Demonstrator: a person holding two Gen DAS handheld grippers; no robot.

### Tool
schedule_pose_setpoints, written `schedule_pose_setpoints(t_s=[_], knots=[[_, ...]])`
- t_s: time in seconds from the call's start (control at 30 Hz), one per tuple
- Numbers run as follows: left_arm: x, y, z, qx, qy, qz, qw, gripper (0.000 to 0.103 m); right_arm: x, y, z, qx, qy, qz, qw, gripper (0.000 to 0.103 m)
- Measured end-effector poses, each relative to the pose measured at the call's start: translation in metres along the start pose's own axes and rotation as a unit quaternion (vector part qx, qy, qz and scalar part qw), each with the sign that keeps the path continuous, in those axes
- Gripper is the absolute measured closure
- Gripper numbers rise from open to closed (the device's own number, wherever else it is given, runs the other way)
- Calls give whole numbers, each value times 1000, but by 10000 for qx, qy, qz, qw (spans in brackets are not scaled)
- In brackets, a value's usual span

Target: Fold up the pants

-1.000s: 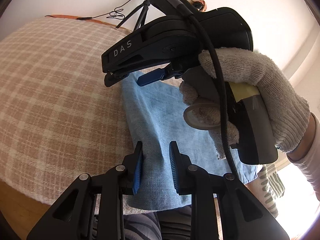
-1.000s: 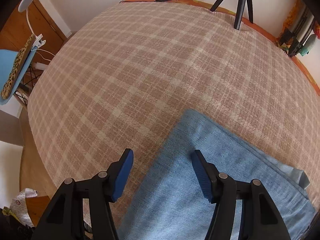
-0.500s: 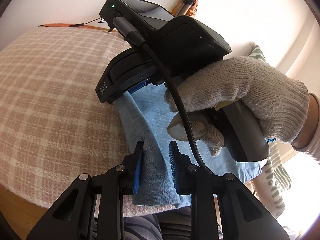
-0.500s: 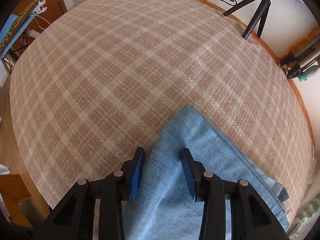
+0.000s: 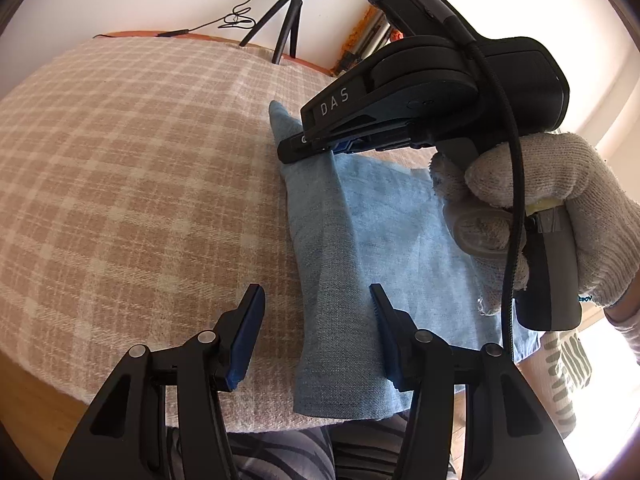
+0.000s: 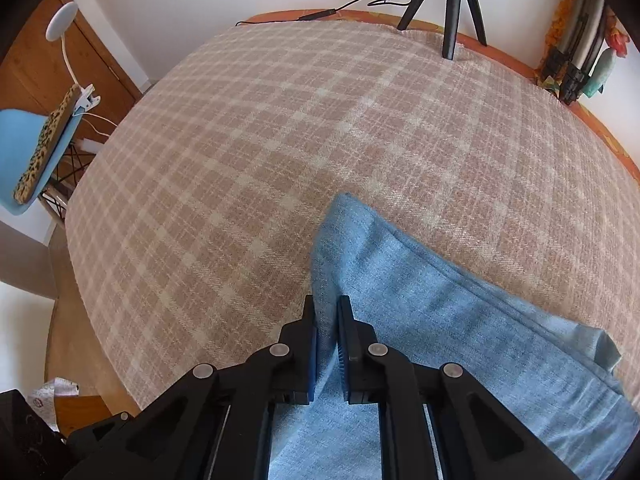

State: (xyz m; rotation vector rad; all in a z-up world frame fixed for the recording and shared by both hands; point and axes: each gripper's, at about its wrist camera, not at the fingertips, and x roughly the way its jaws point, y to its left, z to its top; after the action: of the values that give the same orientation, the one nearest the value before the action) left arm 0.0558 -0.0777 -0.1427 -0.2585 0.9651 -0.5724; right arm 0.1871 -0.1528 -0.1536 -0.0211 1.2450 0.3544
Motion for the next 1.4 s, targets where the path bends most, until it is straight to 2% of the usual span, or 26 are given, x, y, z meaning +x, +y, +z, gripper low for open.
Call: schedule_pose_setpoints(t_s=[0.1, 0.17, 0.23, 0.33, 0.57, 0.8, 1.13, 1.4], knots=[[3, 2, 0, -112, -3, -144, 9998, 52, -6, 0, -5, 232, -136, 204, 9994, 98], [3, 2, 0, -137, -72, -180, 9997, 59, -12, -4, -8, 329, -218, 305, 9988, 98], [3, -1, 1, -86, -56, -248, 9996, 77, -17, -8, -10, 412, -299, 408, 9979, 98], [-4, -13, 3, 108, -143, -340, 9993, 83, -30, -18, -16, 530, -484, 573, 9958, 99], [-13, -50, 18, 519, -290, -772, 9952, 85, -74, -54, -32, 936, -1008, 899, 9864, 99], [-4, -99, 27, 1041, -125, -1226, 9869, 85, -116, -98, -55, 1300, -1523, 920, 9754, 99], [26, -169, 24, 1564, 281, -1809, 9706, 85, -158, -167, -108, 1843, -1997, 741, 9595, 100], [55, -222, 16, 2014, 582, -2026, 9566, 85, -180, -226, -157, 2421, -2158, 519, 9445, 100]])
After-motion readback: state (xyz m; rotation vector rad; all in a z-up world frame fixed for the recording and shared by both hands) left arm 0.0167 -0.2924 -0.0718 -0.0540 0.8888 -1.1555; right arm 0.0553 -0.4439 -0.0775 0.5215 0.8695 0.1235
